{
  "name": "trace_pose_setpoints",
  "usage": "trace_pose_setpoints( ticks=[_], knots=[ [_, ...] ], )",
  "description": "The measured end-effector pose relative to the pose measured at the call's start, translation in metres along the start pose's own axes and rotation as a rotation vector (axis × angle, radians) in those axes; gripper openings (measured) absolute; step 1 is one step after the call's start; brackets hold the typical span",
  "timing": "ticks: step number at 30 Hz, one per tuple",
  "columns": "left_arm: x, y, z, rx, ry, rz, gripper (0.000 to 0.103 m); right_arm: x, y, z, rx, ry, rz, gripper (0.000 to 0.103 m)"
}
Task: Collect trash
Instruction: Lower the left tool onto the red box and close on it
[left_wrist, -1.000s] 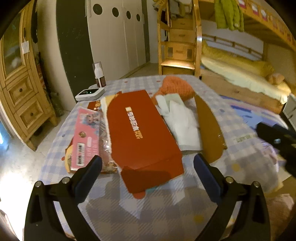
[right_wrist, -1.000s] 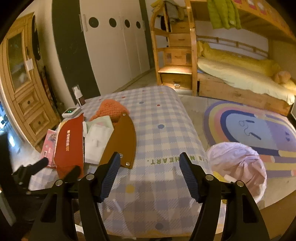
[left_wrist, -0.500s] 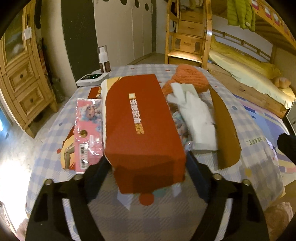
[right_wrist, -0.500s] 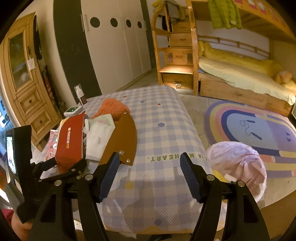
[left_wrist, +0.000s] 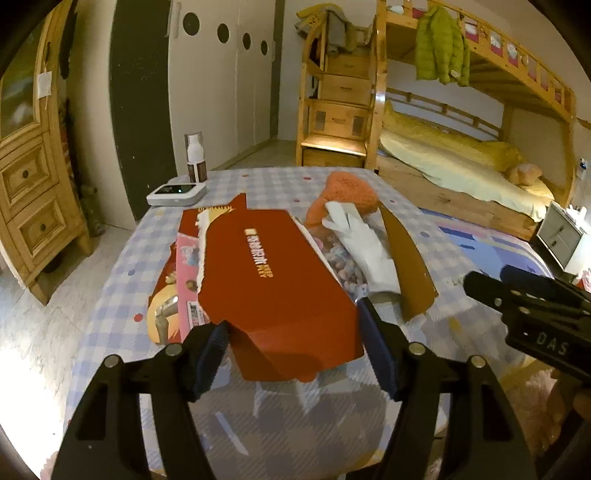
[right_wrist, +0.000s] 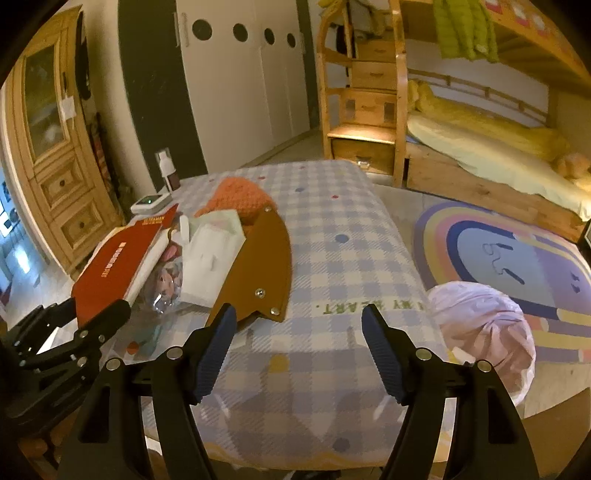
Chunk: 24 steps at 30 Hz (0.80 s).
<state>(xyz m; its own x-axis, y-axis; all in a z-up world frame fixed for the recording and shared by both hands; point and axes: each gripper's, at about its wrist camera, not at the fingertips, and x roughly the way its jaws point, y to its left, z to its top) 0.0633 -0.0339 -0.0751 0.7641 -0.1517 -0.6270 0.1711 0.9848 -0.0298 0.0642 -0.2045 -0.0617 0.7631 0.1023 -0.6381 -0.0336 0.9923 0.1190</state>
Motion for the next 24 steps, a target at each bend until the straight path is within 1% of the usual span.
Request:
trace_pose_setpoints(
  ticks=[2, 4, 5, 6, 8, 11, 14, 17, 20, 24],
  knots=[
    [0.003, 0.007, -0.003, -0.019, 0.017, 0.011, 0.072, 0.002, 0.003, -0.001, -0.009, 0.004, -0.002, 0.071],
    [0.011, 0.015, -0.005, -0.046, 0.05, 0.011, 0.075, 0.004, 0.005, -0.002, -0.014, 0.007, -0.002, 0.072],
    [0.014, 0.019, -0.006, -0.057, 0.062, 0.018, 0.081, 0.004, 0.006, -0.002, -0.013, 0.007, 0.0, 0.072],
    [0.016, 0.022, -0.008, -0.071, 0.073, 0.029, 0.085, 0.005, 0.006, -0.003, -0.012, 0.008, 0.003, 0.072],
    [0.017, 0.027, -0.009, -0.088, 0.074, 0.036, 0.088, 0.007, 0.006, -0.003, -0.006, 0.007, 0.007, 0.073],
    [0.014, 0.026, -0.012, -0.077, 0.063, 0.062, 0.094, 0.008, 0.003, -0.004, 0.008, 0.003, 0.014, 0.073],
    [0.014, 0.019, -0.013, -0.059, 0.054, 0.078, 0.094, 0.01, 0.001, -0.004, 0.023, 0.003, 0.017, 0.073],
    [0.011, 0.012, -0.011, -0.051, 0.024, 0.094, 0.094, 0.011, -0.001, -0.005, 0.03, 0.007, 0.018, 0.073],
    [0.018, 0.01, -0.009, -0.051, 0.038, 0.11, 0.094, 0.011, -0.003, -0.005, 0.041, 0.01, 0.02, 0.073],
    [0.025, 0.01, -0.009, -0.052, 0.06, 0.11, 0.081, 0.012, -0.005, -0.006, 0.051, 0.013, 0.022, 0.073]
  ],
)
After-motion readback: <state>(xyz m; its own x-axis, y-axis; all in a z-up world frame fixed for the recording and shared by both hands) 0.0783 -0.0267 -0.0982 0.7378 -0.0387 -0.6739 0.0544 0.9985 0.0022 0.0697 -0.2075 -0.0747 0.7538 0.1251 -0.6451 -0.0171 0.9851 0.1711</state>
